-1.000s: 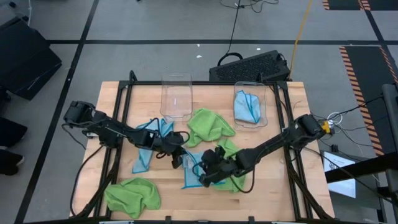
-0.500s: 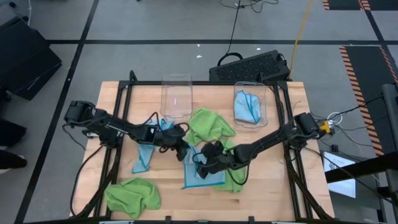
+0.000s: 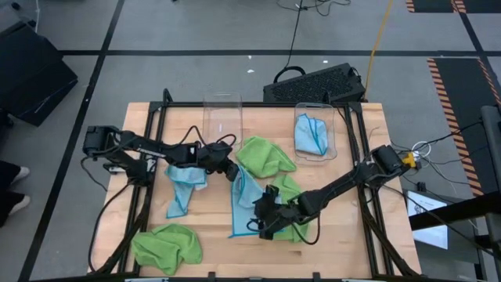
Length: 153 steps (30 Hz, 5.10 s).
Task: Fold microfiber towels
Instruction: Fold the right blue microfiber towel
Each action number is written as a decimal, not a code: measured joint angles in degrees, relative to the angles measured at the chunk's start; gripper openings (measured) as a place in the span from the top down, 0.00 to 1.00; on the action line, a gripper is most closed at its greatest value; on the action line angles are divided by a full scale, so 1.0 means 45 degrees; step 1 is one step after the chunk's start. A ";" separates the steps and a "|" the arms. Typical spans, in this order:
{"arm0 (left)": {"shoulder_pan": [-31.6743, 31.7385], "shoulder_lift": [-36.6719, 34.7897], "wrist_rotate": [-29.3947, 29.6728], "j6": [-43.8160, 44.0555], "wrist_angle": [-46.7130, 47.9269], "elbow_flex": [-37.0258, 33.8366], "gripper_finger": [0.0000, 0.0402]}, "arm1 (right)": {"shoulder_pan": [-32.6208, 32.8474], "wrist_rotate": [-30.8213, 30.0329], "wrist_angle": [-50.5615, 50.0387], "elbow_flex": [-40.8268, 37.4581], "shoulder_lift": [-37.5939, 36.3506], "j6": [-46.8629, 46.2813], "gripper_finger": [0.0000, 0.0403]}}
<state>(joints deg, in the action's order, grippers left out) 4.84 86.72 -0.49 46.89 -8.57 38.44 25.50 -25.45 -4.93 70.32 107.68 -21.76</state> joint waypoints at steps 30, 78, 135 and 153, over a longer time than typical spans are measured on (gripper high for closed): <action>0.0064 0.0000 0.0019 0.0074 0.0917 -0.0005 0.98 | -0.1602 0.1675 0.2055 0.0002 0.2483 0.1245 0.56; 0.0060 0.0005 0.0018 -0.0218 0.1320 -0.0005 0.98 | -0.2429 0.4454 0.3845 0.0000 0.1938 -0.2351 0.94; -0.3967 -0.2535 -0.0134 -0.1146 0.1192 0.0000 0.99 | -0.3985 0.9074 0.3024 -0.6669 -0.7548 -0.2898 1.00; -0.5424 -0.0617 0.2432 -0.3575 0.1161 0.0019 0.99 | -0.2173 0.8530 0.3214 -0.6674 -0.6183 -0.3687 1.00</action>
<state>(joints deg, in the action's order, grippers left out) -19.57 83.94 10.46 30.80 -3.35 38.52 15.72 12.93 9.53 40.29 79.86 -38.35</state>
